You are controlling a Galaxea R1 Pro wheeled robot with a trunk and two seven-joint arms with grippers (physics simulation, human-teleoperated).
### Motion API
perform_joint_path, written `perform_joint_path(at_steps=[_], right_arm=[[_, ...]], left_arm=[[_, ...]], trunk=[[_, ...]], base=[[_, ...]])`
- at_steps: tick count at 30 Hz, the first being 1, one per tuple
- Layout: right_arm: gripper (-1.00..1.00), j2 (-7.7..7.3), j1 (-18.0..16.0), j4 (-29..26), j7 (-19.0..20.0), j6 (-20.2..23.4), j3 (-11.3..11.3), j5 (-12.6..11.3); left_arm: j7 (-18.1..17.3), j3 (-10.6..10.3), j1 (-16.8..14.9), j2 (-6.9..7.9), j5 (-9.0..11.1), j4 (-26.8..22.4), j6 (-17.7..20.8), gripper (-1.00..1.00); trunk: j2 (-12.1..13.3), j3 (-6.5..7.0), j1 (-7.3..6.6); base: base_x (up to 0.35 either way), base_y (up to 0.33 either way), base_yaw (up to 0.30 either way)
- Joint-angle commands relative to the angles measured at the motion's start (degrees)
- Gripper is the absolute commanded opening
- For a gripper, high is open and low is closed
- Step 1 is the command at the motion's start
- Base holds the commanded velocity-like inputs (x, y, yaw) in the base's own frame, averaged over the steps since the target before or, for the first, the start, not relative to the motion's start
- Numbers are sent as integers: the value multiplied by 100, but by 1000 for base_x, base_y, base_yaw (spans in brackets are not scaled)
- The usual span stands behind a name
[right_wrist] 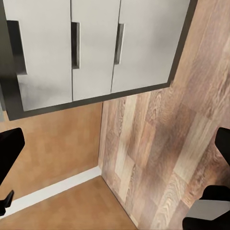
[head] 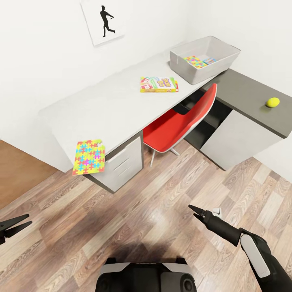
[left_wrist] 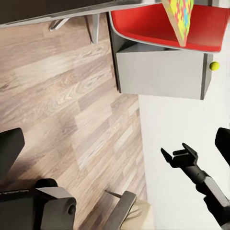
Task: Put all the toys in the child's room - the three board games (two on the bed and one on the table), the two jigsaw puzzles on the table, and the tennis ball on the table - inside the toy box on the table in the child's room.
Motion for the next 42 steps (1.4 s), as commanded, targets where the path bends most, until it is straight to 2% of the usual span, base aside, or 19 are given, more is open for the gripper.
perform_joint_path(at_steps=[1, 12, 18, 32, 36, 42], right_arm=[[100, 2, -2, -1, 6, 35, -7, -16], [100, 0, -2, 0, 6, 32, -7, -15], [100, 10, -2, -1, 6, 31, -7, -15], [100, 22, -2, -1, 6, 31, -4, -15], [100, 25, -2, -6, 6, 31, -1, -13], [100, 26, -2, -8, 6, 31, -3, -8]], left_arm=[[-44, 0, -2, 1, -1, -1, 63, 100], [-305, -15, -2, 0, -1, -1, 190, 100], [-421, -21, -4, 25, 39, -1, 236, 100], [-421, -7, -28, 64, 158, 11, 273, 100], [-421, -2, -38, 63, 157, 135, 278, 100], [-421, -32, -233, 26, 132, 509, 206, 100]], trunk=[[-9, -6, 3], [-9, -6, 3], [-9, -6, 3], [-9, -6, 3], [-9, -6, 3], [-9, -6, 3]], base=[[0, 0, 13], [7, 1, 4], [159, 32, 1], [60, 7, 0], [5, 1, 0], [1, 0, 0]])
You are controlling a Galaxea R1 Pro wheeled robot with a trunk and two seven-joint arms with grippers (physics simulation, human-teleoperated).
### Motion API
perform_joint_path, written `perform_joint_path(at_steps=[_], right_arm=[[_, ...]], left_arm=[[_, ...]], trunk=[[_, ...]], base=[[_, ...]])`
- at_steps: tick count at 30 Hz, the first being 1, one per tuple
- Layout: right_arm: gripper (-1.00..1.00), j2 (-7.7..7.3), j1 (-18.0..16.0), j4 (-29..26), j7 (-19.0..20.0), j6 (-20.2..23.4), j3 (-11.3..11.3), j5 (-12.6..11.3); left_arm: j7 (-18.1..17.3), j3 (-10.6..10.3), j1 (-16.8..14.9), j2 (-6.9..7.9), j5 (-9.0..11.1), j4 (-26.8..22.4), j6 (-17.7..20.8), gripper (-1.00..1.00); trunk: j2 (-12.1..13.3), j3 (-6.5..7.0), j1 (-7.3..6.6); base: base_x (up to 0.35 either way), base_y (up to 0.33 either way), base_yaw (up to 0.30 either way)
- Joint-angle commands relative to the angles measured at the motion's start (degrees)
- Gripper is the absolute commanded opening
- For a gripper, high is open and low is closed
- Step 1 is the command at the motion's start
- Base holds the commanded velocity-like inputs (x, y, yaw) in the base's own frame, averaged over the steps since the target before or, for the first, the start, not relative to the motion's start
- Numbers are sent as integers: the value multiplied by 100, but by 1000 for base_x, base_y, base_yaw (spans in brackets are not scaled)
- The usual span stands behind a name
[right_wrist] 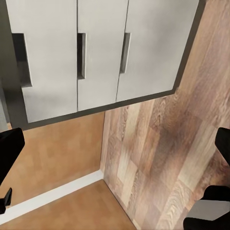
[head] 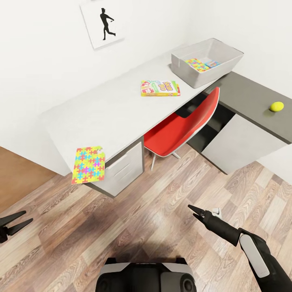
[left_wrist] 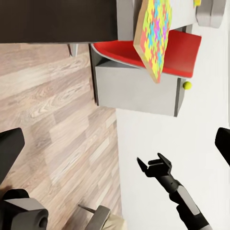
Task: Put all the toys in the child's room - the three board games (two on the bed and one on the table), the two jigsaw puzzles on the table, and the tennis ball on the table - inside the toy box on the table in the child's room.
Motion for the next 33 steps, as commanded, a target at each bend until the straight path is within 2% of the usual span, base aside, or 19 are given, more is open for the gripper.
perform_joint_path(at_steps=[1, 9, 13, 19, 26, 30, 33], right_arm=[[100, -1, -2, 1, 6, 37, -8, -16], [100, -4, -2, 6, 6, 37, -11, -15], [100, -1, -2, 7, 3, 33, -7, -15], [100, 0, -2, 7, 3, 30, -7, -15], [100, -4, -2, 7, 5, 28, -10, -15], [100, -4, -2, 7, 1, 28, -11, -12], [100, 1, -2, 7, -1, 28, -8, -9]], left_arm=[[-26, -3, -34, -4, -11, 29, 40, 100], [-26, -21, -144, -7, -30, 124, -120, 100], [-26, -24, -160, 3, -31, 139, -343, 100], [165, -25, -179, -22, -17, 152, -691, 100], [466, -32, -184, -75, 2, 152, -796, 100], [529, -30, -184, -76, 4, 160, -859, 100], [553, -17, -185, -79, 10, 166, -1045, 100]], trunk=[[-9, -6, 3], [-9, -6, 3], [-9, -6, 3], [-9, -6, 3], [-9, -6, 3], [-9, -6, 3], [-9, -6, 3]], base=[[0, 0, 0], [0, 0, 0], [0, 0, 0], [0, 0, 0], [0, 0, 0], [0, 0, 0], [0, 0, 0]])
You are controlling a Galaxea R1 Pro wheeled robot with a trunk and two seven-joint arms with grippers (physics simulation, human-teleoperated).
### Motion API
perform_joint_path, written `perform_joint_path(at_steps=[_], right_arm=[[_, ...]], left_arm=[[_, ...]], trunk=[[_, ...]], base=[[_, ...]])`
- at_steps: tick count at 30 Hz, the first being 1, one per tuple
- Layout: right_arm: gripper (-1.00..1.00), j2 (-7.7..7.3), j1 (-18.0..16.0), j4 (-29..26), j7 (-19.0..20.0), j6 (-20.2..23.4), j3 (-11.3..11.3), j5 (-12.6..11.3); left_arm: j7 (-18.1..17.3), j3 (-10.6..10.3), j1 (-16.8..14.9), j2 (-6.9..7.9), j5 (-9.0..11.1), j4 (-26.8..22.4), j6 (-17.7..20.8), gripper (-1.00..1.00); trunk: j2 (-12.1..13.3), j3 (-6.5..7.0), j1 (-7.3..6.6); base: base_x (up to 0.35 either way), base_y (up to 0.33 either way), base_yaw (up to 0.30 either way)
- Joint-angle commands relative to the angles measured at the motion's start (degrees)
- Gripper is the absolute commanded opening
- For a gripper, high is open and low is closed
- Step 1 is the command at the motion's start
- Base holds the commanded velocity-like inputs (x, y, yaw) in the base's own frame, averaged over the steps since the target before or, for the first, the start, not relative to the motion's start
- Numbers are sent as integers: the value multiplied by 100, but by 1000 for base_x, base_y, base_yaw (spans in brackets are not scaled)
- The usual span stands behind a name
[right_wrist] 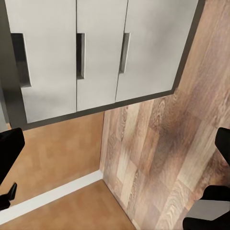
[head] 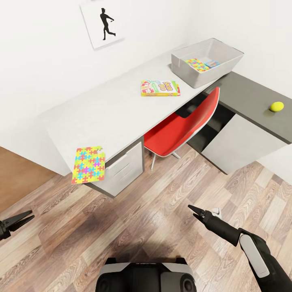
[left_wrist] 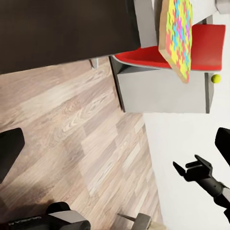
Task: Put all the toys in the child's room - the three board games (two on the bed and one on the table), the two jigsaw puzzles on the table, and the tennis ball on the table - inside the toy box on the table in the child's room.
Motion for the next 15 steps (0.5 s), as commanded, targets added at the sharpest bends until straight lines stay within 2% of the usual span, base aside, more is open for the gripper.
perform_joint_path(at_steps=[1, 6, 15], right_arm=[[100, 2, -2, -1, 5, 37, -6, -18], [100, 7, -2, -1, 4, 36, -3, -17], [100, -3, -2, -1, 4, 36, -9, -16]], left_arm=[[-27, 9, -2, -3, 4, 2, -24, 100], [-56, 33, -3, -26, 10, 7, -319, 100], [-70, 31, -3, -40, 11, 10, -433, 100]], trunk=[[-9, -7, 3], [-9, -7, 3], [-9, -7, 3]], base=[[0, 0, 0], [0, 0, 0], [13, 0, 0]])
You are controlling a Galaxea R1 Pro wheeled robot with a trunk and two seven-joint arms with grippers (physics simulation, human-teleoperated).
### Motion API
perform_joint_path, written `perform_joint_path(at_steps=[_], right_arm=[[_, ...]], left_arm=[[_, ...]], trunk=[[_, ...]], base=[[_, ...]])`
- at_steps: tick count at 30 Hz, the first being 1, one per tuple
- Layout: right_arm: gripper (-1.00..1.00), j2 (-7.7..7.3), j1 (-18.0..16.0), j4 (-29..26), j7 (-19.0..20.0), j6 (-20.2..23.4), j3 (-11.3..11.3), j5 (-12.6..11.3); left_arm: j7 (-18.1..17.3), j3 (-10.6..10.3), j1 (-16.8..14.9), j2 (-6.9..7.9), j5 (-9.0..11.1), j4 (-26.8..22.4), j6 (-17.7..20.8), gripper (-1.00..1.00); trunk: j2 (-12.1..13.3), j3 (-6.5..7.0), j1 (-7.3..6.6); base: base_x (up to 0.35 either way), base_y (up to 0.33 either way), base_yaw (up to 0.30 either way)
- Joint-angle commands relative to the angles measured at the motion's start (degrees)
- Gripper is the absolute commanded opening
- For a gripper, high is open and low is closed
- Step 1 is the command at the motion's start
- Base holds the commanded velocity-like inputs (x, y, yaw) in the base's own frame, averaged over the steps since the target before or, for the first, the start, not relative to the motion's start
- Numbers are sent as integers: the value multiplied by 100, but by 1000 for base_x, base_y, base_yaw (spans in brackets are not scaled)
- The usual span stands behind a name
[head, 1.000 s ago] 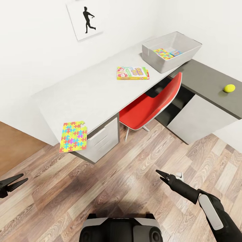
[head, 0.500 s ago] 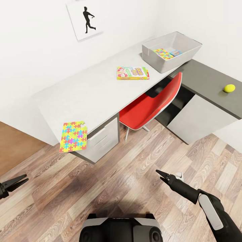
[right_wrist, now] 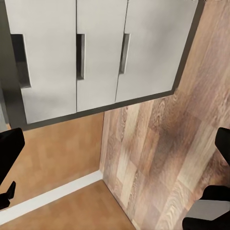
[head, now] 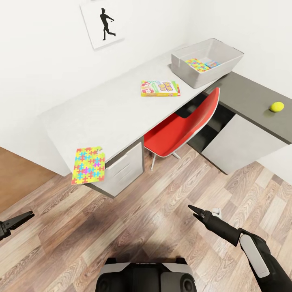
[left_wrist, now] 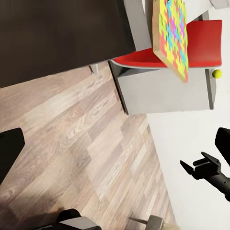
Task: Put all the toys in the child's room - the three board games (two on the bed and one on the table), the two jigsaw puzzles on the table, and the tennis ball on the table - inside the toy box on the table in the child's room.
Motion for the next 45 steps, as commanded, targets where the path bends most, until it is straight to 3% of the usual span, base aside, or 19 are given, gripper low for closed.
perform_joint_path(at_steps=[1, 45], right_arm=[[100, 3, -2, -1, 6, 37, -6, -17], [100, 3, -2, 1, 13, -165, 0, -16]], left_arm=[[-21, 2, -2, 0, 0, 0, 59, 100], [-39, -27, -2, -98, 0, -26, 58, 100]], trunk=[[-8, -6, 4], [-8, -6, 4]], base=[[106, 0, 0], [92, -42, 0]])
